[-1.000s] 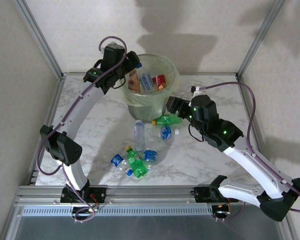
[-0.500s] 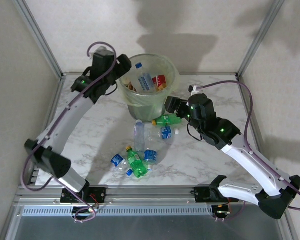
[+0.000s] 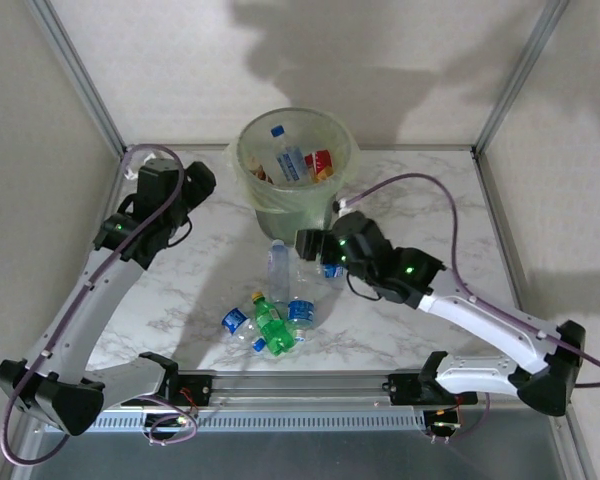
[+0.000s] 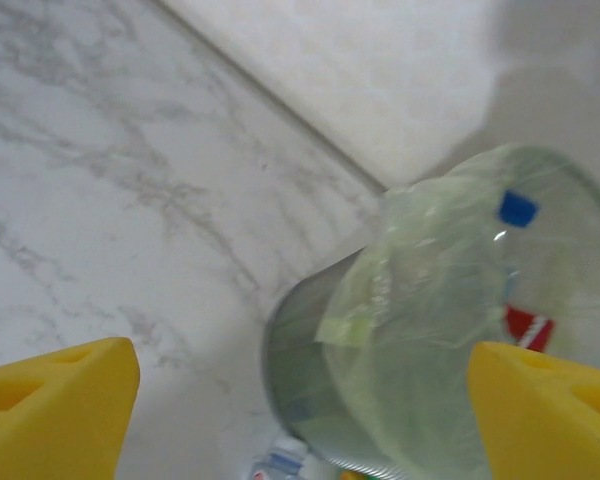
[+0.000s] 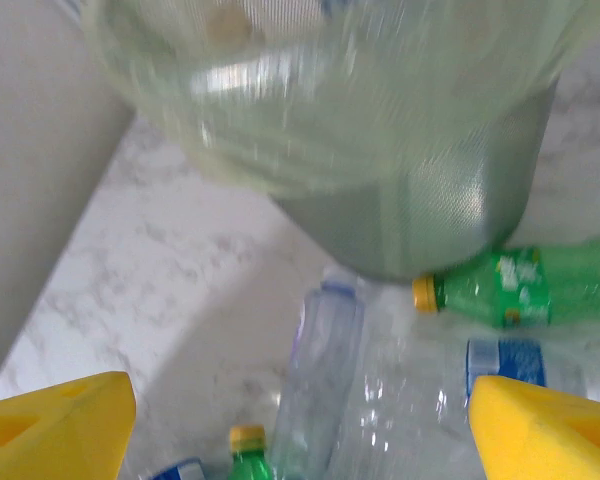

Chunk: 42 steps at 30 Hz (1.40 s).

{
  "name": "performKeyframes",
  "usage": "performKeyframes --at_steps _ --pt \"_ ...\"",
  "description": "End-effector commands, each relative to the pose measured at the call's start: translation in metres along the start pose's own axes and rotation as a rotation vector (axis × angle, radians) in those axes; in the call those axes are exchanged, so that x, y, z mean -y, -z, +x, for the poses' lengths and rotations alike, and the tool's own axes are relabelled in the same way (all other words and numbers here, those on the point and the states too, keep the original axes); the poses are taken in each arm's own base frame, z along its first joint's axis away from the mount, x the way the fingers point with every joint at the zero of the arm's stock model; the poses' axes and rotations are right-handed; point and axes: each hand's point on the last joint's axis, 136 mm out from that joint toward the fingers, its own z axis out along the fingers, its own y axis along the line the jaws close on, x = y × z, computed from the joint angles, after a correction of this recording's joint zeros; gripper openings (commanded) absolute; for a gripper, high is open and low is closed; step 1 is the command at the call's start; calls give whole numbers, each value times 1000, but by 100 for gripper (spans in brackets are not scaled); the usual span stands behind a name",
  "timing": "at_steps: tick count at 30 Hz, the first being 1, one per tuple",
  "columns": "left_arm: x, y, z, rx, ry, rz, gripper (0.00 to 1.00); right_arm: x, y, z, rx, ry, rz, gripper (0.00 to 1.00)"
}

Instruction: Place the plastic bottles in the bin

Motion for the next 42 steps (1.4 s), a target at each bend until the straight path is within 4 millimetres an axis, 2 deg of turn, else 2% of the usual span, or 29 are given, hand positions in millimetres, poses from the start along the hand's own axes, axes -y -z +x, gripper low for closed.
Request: performKeyframes --at_steps 1,5,8,15,18,27,36,42 --pt "-7 -1 3 -7 19 -7 85 17 -15 49 -110 -28 106 87" --pt "-5 -9 8 -24 19 4 85 28 -29 95 -234 -76 158 89" --pt "-5 -15 13 -40 19 8 84 32 -40 119 -311 -101 178 89" --pt "-10 -21 23 -57 26 9 84 24 -64 156 -445 -127 172 91" --pt "-13 -21 27 -63 26 9 85 27 -69 169 -488 -146 197 91" --pt "-14 -25 33 -82 29 22 85 36 -80 194 -565 -150 253 90" --pt "-15 -26 37 -91 28 25 84 49 -85 209 -622 -127 344 87" --pt "-16 -27 39 -96 26 25 84 53 -92 220 -643 -117 353 81"
